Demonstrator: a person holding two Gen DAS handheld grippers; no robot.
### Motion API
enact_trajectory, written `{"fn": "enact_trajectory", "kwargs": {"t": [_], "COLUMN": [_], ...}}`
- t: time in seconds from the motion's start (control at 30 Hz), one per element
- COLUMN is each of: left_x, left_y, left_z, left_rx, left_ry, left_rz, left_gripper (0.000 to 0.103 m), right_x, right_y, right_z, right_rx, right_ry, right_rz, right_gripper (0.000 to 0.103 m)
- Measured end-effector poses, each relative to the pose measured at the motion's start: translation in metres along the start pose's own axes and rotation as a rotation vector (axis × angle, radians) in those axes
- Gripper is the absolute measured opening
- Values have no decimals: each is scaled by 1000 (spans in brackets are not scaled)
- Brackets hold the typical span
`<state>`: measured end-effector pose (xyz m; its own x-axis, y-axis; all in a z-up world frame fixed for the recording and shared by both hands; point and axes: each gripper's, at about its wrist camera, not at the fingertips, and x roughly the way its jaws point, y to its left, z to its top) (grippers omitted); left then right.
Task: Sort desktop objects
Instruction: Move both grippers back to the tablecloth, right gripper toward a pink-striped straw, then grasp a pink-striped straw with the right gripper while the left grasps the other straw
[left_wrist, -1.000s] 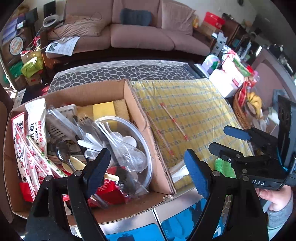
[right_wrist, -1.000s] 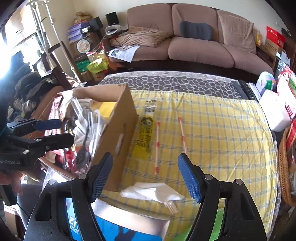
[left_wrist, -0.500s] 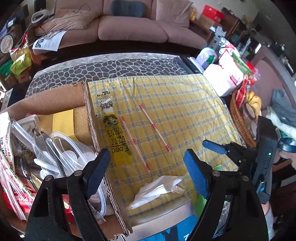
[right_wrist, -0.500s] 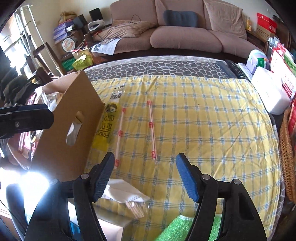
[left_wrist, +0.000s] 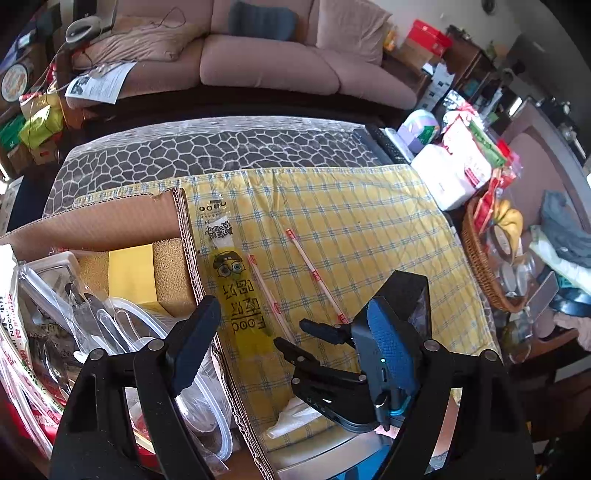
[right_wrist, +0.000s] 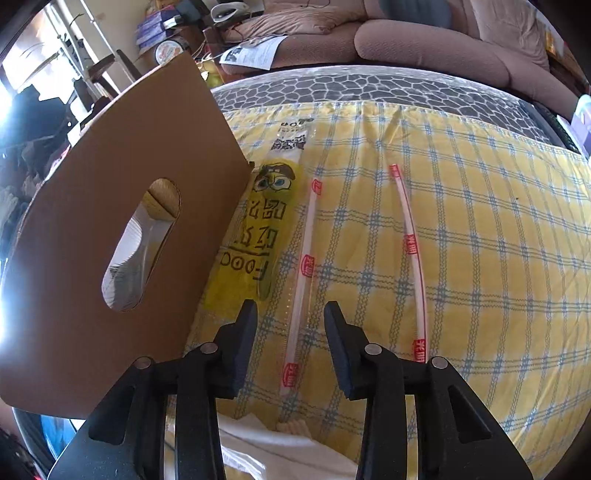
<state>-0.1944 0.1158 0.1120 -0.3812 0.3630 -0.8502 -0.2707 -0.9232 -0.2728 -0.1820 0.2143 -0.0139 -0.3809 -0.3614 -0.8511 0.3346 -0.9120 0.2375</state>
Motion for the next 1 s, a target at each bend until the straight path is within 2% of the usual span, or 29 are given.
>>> {"fn": "enact_trajectory", "kwargs": {"t": [0.03,0.07,0.13,0.23,0.33,0.53,0.73,0.87,1.0], "left_x": [0,1,2,3,2,0,-4,1,23], "left_y": [0,2,2,4,6,6,-4,-20,-35], "left_z": [1,1,1,-1,-3,-6,-2,1,5], "left_rx": [-3,-7,-10,-17,-20,-26,-32,-42,-71], "left_ry": [0,-1,0,4,6,7,-10,-15,0], "left_rz": [-3,-7,-9,-13,-12,-9,-10,-19,-24], "left_gripper": [80,80,80,80,80,80,80,80,80], "right_x": [2,6,13,21,23,21,-17,-53,-82], "right_y": [2,5,8,8,2,-1,-22,-44,-70], "right_z": [0,1,2,0,0,-3,-11,-22,-39], "right_rx": [-15,-28,-55,-59,-25,-23,52,90,136], "right_ry": [9,30,73,123,144,150,63,-2,-43], "right_rz": [-4,-6,-18,-34,-11,-1,59,46,6], "right_gripper": [27,15,10,9,10,8,8,8,8]}}
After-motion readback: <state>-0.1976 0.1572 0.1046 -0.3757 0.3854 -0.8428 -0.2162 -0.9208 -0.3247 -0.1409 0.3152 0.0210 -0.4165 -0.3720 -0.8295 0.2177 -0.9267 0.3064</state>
